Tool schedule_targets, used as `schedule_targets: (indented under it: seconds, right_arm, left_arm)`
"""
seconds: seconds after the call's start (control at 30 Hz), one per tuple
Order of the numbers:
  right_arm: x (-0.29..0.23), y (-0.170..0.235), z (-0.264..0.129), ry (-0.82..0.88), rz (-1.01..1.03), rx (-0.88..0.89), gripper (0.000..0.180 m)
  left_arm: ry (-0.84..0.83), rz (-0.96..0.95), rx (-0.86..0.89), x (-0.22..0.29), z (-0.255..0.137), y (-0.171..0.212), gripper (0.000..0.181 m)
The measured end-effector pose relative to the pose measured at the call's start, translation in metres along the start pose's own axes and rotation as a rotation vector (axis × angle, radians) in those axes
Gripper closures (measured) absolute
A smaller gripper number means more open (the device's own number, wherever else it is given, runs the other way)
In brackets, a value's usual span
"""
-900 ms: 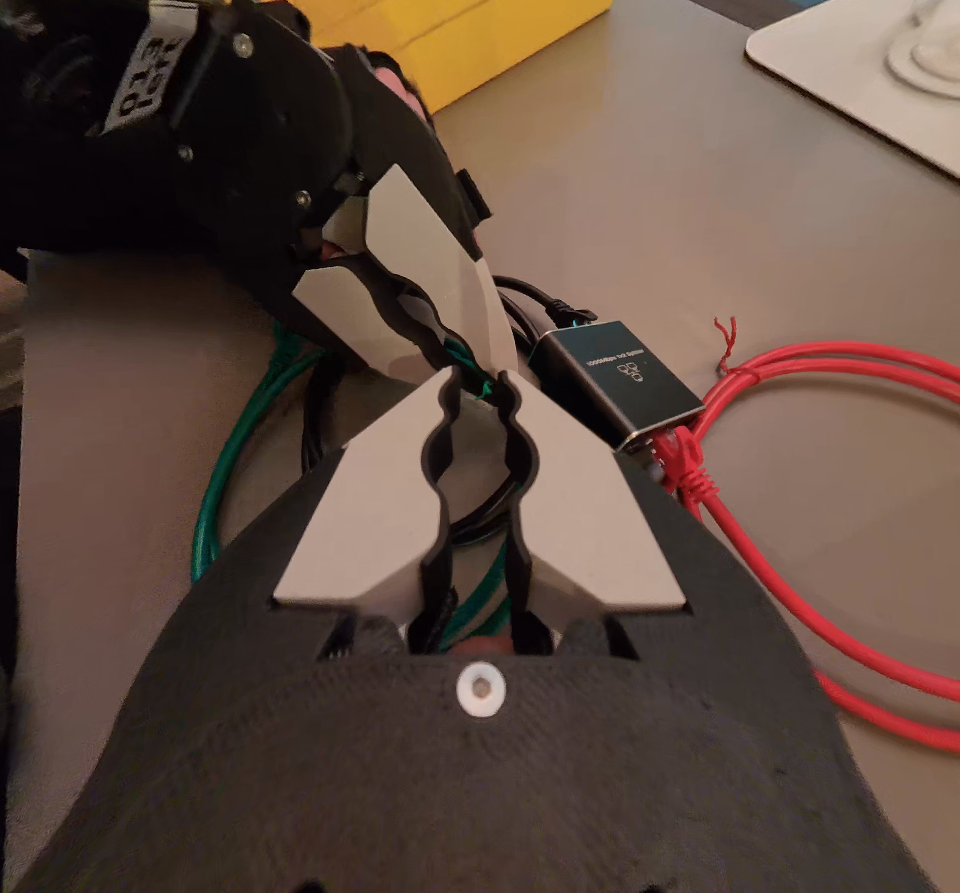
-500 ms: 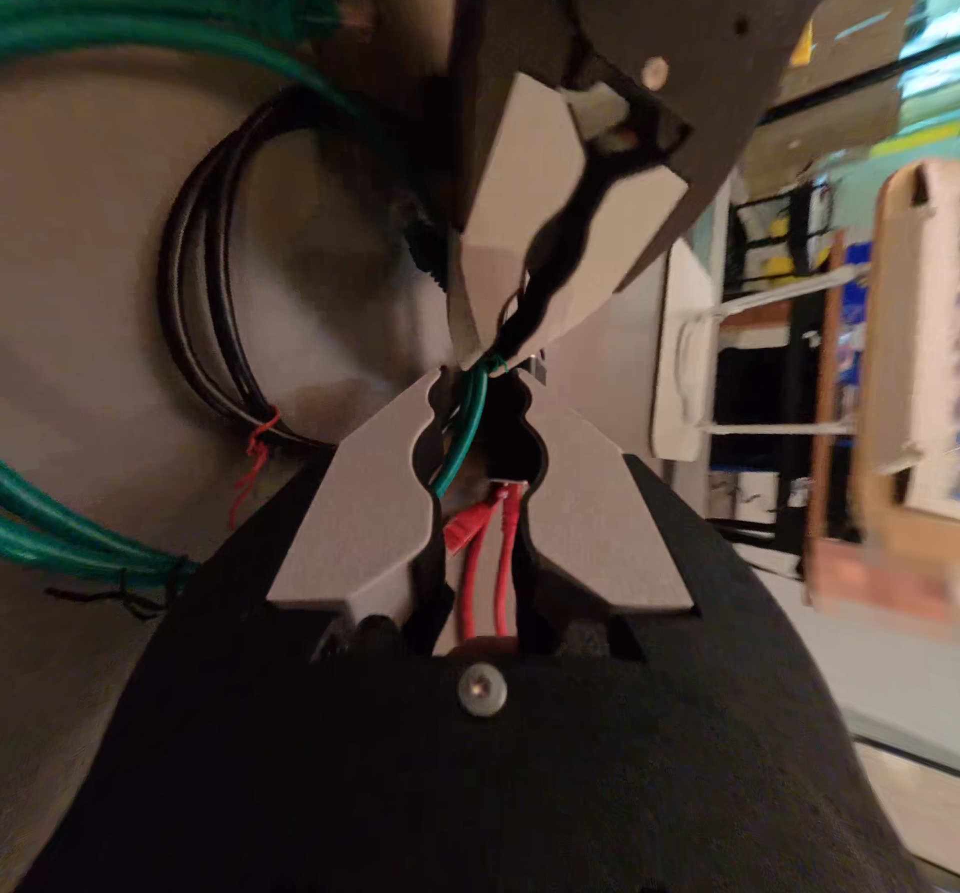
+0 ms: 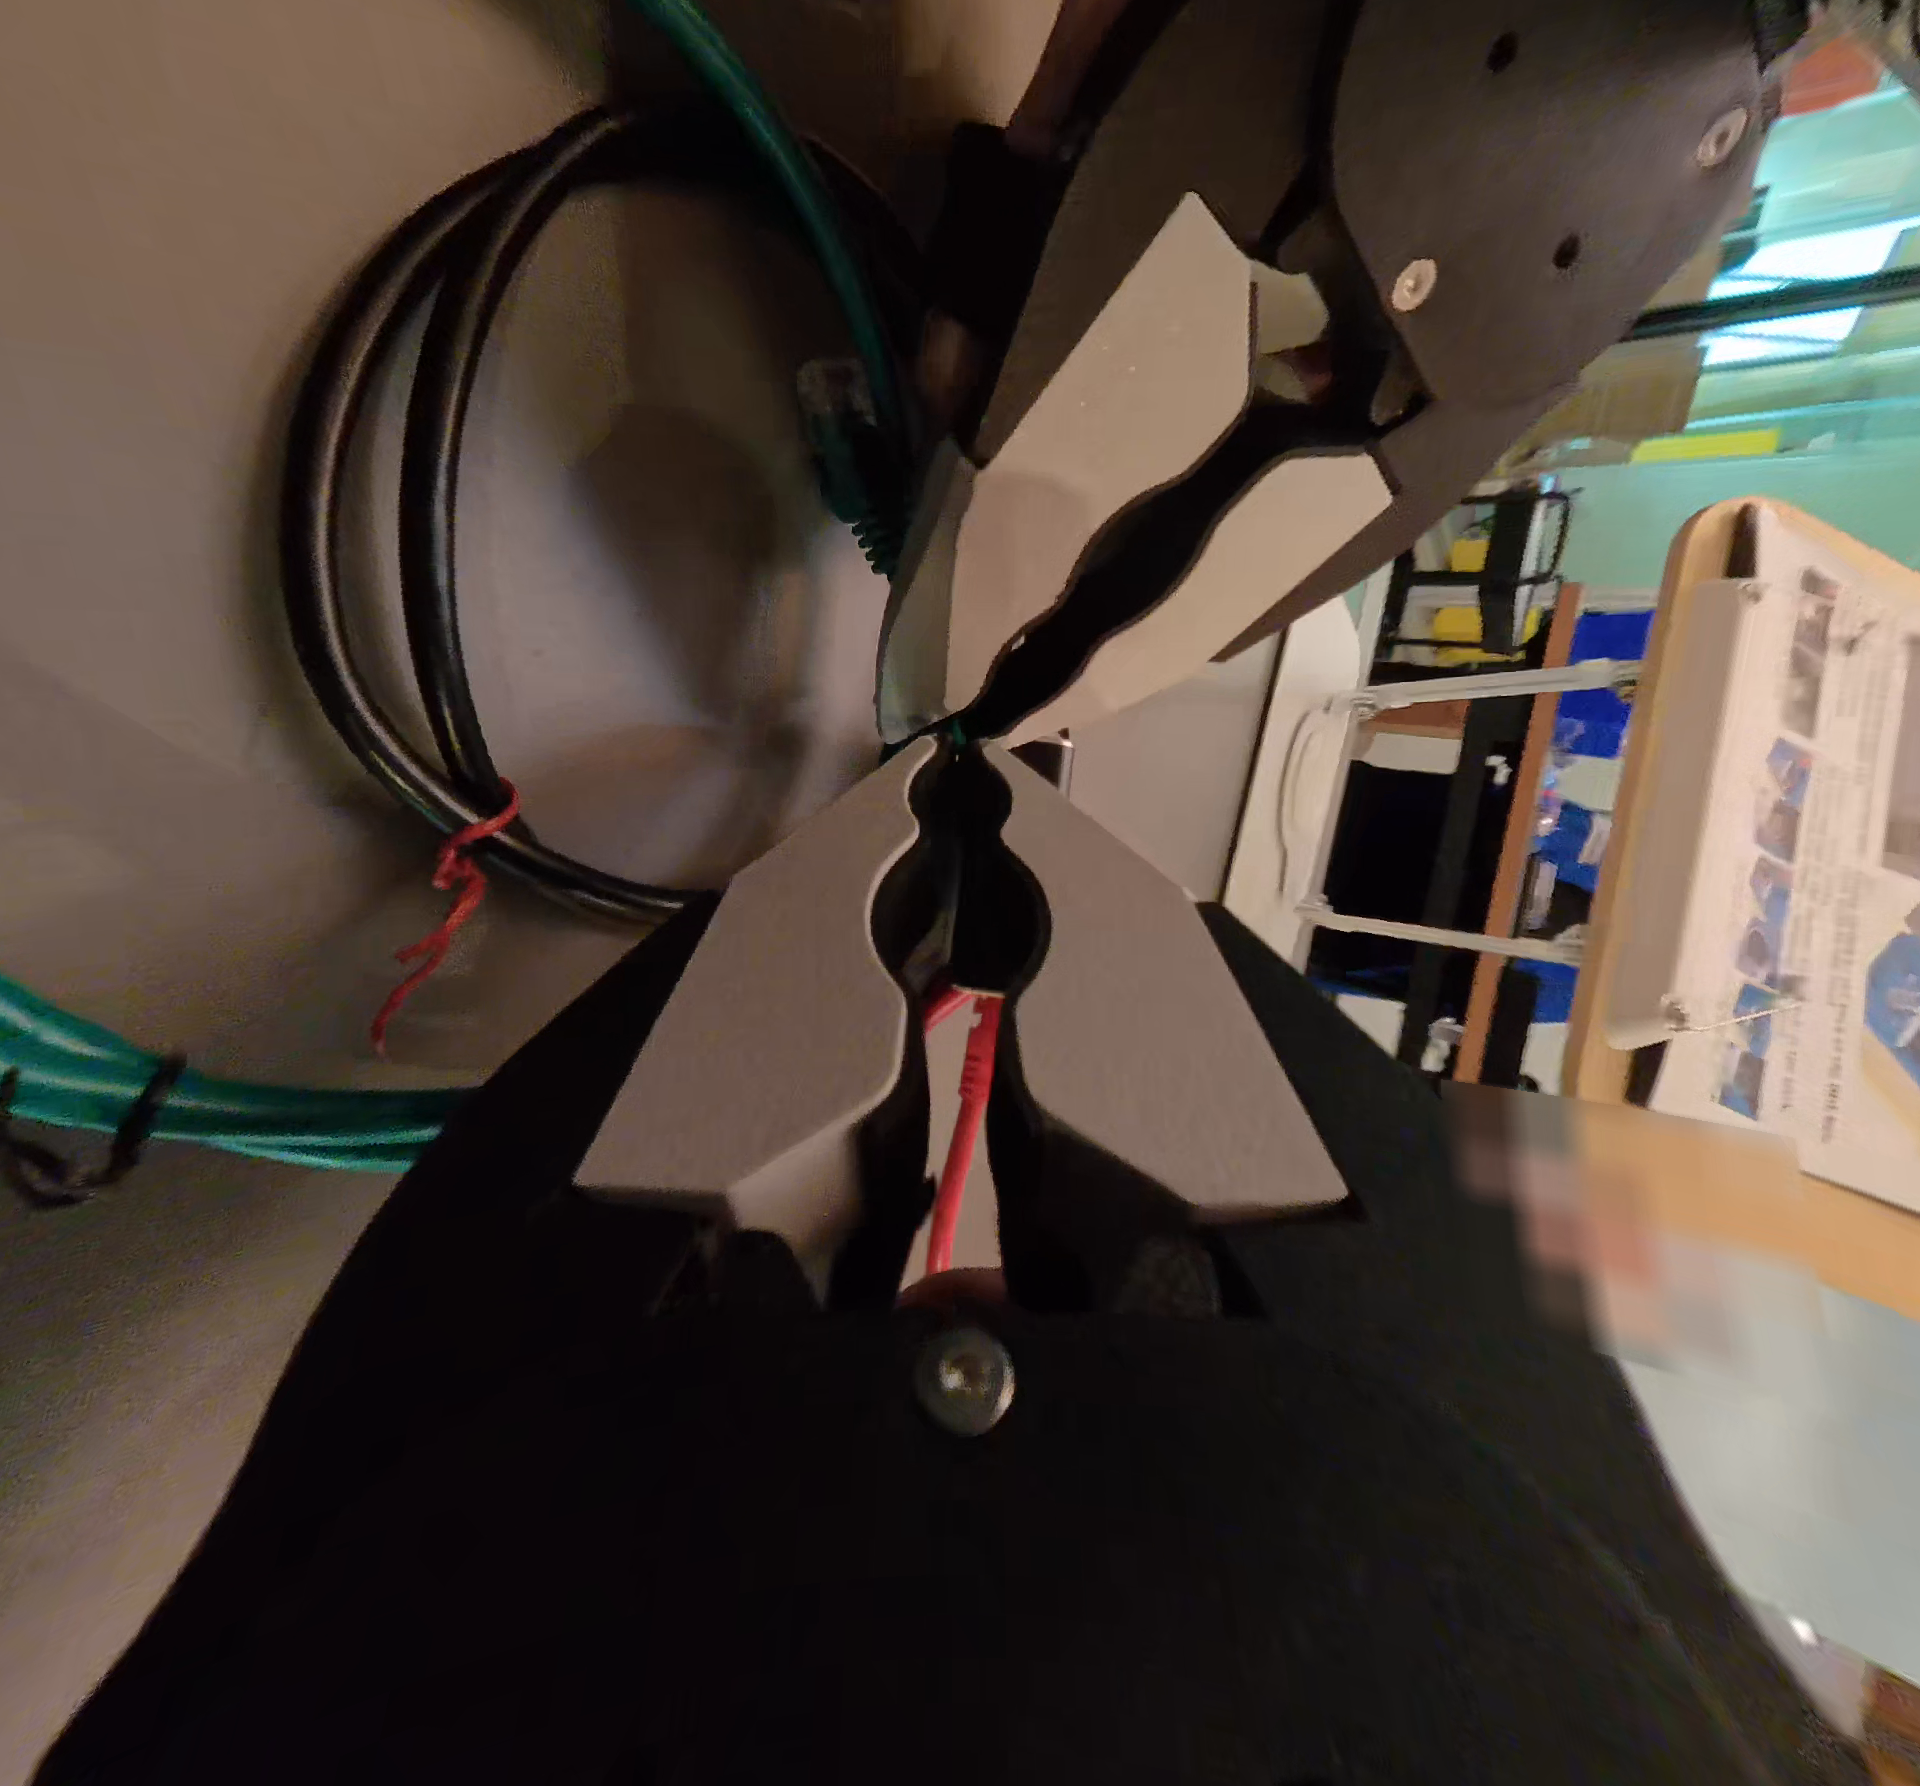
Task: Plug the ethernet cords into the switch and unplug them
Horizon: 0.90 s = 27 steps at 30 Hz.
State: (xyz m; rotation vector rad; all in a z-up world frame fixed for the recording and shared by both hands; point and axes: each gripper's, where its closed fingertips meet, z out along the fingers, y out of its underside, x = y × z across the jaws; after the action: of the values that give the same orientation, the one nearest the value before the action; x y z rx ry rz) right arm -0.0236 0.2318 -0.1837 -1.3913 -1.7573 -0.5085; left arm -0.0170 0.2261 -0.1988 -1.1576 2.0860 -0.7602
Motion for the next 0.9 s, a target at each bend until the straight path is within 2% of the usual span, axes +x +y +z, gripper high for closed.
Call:
schedule_targets:
  seconds: [0.1, 0.43, 0.6, 0.8, 0.9]
  right_arm:
    - [0.000, 0.000, 0.000, -0.041, 0.146, 0.013, 0.180]
    - [0.002, -0.002, -0.005, -0.230, 1.036, 0.162, 0.180]
    - [0.005, -0.002, -0.006, -0.293, 1.387, 0.252, 0.180]
    - [0.009, -0.008, -0.011, -0.329, 1.575, 0.356, 0.180]
    - [0.009, -0.009, -0.013, -0.313, 1.563, 0.370, 0.180]
  left_arm:
    - [-0.017, 0.002, 0.001, -0.001, -0.001, -0.001, 0.174]
    - [-0.164, 0.079, -0.041, -0.006, -0.006, -0.004, 0.171]
    - [-0.258, 0.148, -0.083, -0.010, -0.010, -0.005, 0.171]
    - [-0.301, 0.122, -0.098, -0.013, -0.015, -0.006, 0.165]
    - [-0.262, 0.057, -0.093, -0.013, -0.020, -0.007, 0.158]
